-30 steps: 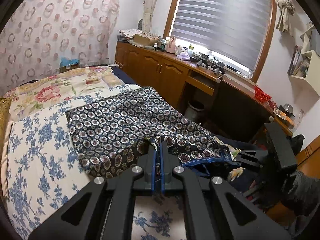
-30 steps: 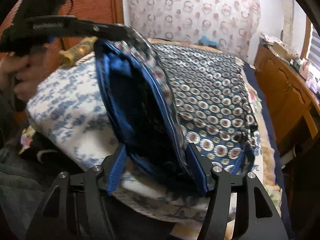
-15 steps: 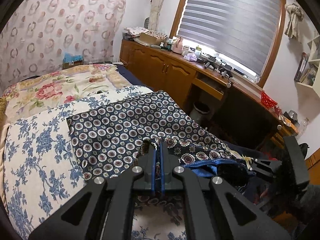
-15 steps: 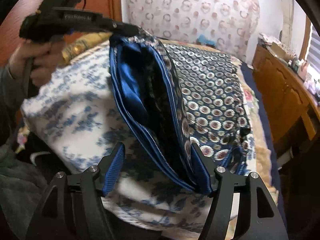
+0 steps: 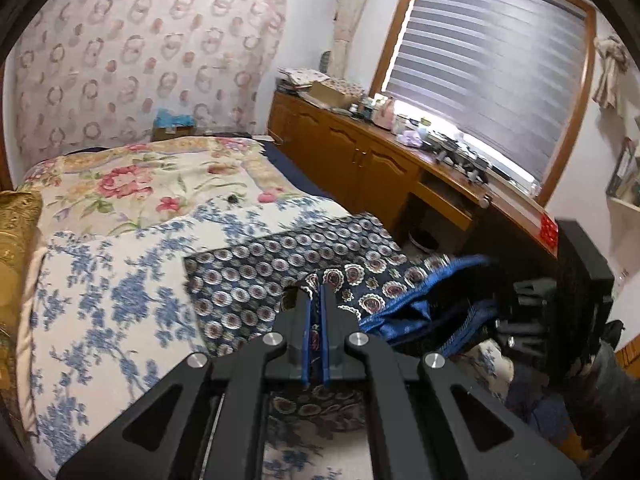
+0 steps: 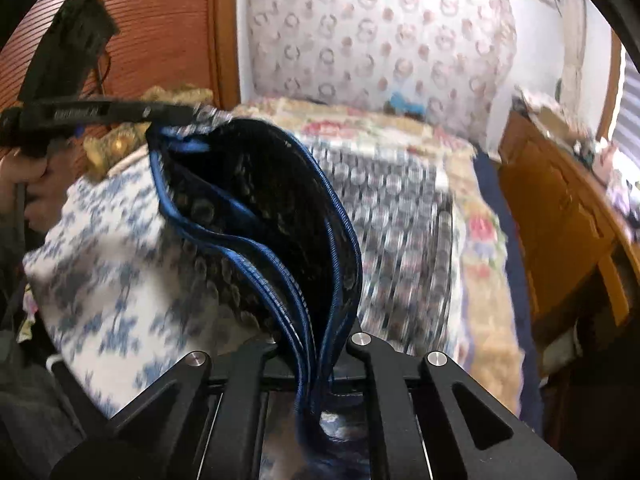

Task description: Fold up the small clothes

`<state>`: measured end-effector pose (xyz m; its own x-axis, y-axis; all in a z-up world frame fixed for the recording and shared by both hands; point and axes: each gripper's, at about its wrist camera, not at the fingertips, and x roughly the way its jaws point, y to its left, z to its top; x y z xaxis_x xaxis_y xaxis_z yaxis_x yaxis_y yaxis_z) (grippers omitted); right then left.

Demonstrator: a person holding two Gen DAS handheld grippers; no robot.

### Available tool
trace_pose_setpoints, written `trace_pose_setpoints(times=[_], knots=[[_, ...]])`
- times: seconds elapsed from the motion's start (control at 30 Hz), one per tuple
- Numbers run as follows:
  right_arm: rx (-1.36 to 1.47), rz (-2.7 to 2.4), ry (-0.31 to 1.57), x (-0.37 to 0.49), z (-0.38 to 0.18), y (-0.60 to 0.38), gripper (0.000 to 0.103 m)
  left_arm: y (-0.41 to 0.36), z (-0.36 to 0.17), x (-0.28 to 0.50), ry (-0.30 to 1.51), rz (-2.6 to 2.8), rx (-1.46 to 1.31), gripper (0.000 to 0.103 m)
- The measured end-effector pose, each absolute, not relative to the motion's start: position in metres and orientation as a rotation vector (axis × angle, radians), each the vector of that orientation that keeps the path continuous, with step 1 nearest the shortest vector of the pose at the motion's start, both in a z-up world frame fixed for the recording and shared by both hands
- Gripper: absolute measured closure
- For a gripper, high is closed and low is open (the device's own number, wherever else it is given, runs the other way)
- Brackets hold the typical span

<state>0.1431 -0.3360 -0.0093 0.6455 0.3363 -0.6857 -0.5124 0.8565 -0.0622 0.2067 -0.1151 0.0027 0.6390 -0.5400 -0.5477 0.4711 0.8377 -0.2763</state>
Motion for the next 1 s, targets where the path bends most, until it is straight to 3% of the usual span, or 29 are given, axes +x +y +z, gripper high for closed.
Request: trace_pose_setpoints(times=[0.27,0.37,0.43,0.57,0.63,1.0], knots=[[-0.323,0.518,0.699,0.221,-0.004,-0.320,0.101,-0.095,-0.011,0.237,0.725,-0.540,-0.102,0.092],[-0.339,0.541,0.718,0.245,-0.011,-0.313,0.101,-0.091,-0.017,0.245,0.760,-0.536,-0.092,0.083],[-0.358,0.560,0.727,0.257,-0.016,-0.307,0.101,-0.087,-0.021,0.248,0.772,-0.507,-0.073,0.067],[-0.390,0.578,0.748,0.274,-0.025,-0.301,0.101,-0.078,-0.024,0.251,0.785,-0.499,-0.085,0.060],[-0.392,0.582,0.760,0.281,-0.029,-0.301,0.101,-0.079,-0.029,0.255,0.803,-0.504,-0.072,0.050],[-0.406,0.580,0.720,0.315,-0.022,-0.294,0.101,-0.091,-0.062,0.291,0.893,-0.475,-0.070,0.050]])
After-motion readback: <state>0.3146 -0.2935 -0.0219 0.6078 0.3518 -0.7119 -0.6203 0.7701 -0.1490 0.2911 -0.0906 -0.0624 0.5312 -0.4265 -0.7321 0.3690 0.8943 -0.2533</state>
